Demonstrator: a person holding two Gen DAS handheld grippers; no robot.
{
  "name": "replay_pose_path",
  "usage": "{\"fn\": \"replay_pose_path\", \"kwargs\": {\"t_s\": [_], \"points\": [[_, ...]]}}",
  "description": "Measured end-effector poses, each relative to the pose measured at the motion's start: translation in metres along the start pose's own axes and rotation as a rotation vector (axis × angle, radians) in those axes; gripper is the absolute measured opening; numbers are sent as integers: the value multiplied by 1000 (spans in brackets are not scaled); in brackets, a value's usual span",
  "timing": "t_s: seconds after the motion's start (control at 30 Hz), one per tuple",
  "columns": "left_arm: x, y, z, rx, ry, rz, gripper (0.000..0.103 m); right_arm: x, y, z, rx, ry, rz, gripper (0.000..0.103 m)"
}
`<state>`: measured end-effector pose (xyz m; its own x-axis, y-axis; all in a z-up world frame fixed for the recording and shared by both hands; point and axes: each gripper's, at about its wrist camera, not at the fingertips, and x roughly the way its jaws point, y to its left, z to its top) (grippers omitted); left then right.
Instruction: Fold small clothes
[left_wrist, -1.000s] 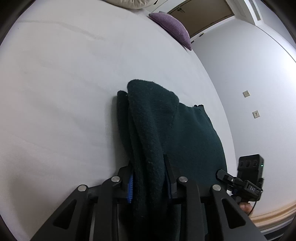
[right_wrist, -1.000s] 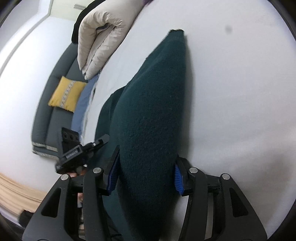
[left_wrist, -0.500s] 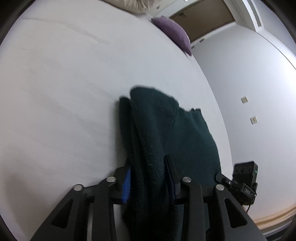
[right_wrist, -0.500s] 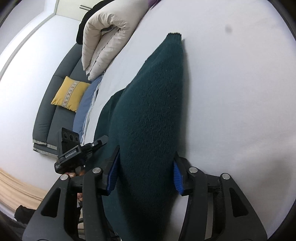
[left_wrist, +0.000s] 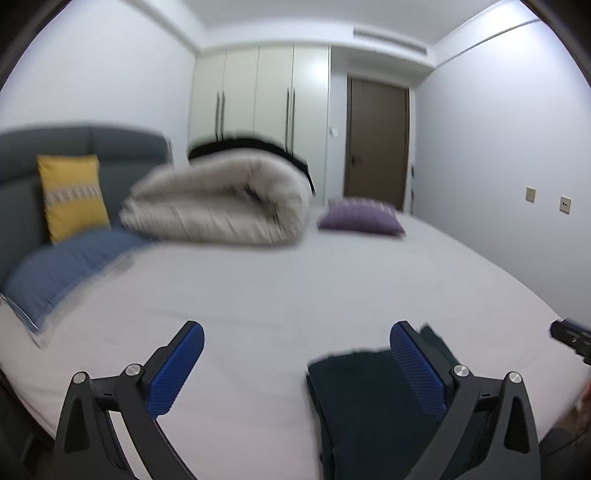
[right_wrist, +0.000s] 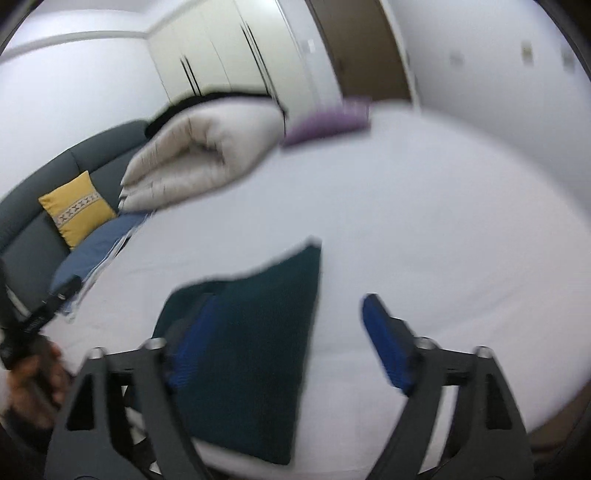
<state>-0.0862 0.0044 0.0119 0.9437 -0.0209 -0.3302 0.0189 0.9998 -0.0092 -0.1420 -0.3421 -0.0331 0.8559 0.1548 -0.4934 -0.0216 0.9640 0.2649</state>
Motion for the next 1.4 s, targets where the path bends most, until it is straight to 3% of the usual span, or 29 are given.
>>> {"fn": "replay_pose_path", "kwargs": {"t_s": [0.07, 0.13, 0.2, 0.27, 0.3, 0.43, 0.57, 0.67, 0.83, 1.03, 1.4], "points": [[-23, -8, 6, 43, -68, 61, 103, -25, 16, 4, -69, -107, -48, 102], [-43, -20, 13, 105, -146, 166, 103, -45, 32, 7, -120, -197, -80, 103], [-57, -25, 19, 133, -203, 250, 103, -58, 49, 13, -165, -231, -90, 103], [-66, -32, 23, 157, -210, 334, 103, -67, 62, 18, -195, -230, -99, 103], [-68, -34, 26, 172, -194, 341, 103, -70, 65, 20, -192, -229, -103, 103], [-64, -26, 40, 109, -42, 253, 103, -90, 80, 31, -164, -249, -95, 103], [-32, -25, 22, 73, 152, 203, 103, -104, 98, 35, -169, -231, -80, 103], [-10, -28, -6, 71, 282, 152, 103, -99, 108, 34, -180, -128, -119, 103], [13, -34, -45, 55, 409, 91, 103, -71, 95, 16, -62, 42, -138, 103], [28, -37, -69, 46, 474, 81, 103, -19, 78, -17, -23, 168, -233, 103], [44, -30, -87, 19, 523, 67, 103, 19, 83, -65, -74, 241, -248, 103]]}}
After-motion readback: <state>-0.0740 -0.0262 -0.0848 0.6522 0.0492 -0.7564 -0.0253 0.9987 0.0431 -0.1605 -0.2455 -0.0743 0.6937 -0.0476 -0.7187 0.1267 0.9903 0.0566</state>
